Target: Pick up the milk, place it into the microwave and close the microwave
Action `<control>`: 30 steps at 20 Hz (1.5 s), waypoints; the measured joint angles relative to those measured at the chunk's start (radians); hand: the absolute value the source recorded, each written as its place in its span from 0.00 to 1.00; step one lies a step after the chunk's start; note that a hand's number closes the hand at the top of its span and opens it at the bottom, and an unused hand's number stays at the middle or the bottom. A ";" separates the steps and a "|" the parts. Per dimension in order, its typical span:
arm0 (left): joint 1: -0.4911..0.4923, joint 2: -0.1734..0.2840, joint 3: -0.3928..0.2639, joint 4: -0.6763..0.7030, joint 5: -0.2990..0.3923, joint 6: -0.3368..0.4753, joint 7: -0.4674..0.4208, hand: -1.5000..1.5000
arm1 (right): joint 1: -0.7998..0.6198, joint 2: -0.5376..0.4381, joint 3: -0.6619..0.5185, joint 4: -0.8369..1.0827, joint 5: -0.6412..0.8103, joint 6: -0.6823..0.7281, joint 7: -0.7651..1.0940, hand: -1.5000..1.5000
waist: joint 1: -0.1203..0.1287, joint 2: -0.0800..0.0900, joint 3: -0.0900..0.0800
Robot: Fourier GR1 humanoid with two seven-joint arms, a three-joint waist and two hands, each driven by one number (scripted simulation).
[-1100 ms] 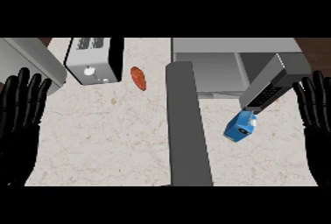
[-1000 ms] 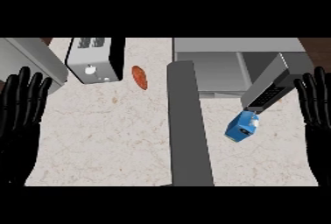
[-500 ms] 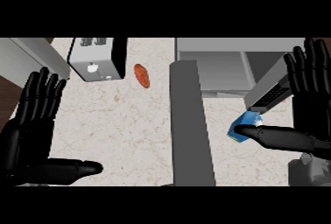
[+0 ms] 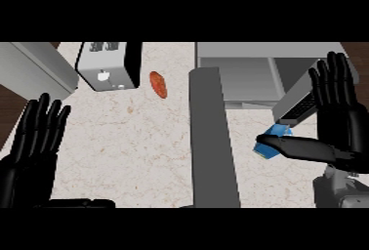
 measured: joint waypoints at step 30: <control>0.251 -0.049 -0.133 -0.184 -0.063 -0.029 -0.036 0.00 | 0.156 -0.012 -0.135 0.671 -0.038 0.096 -0.630 0.00 | 0.002 0.001 0.000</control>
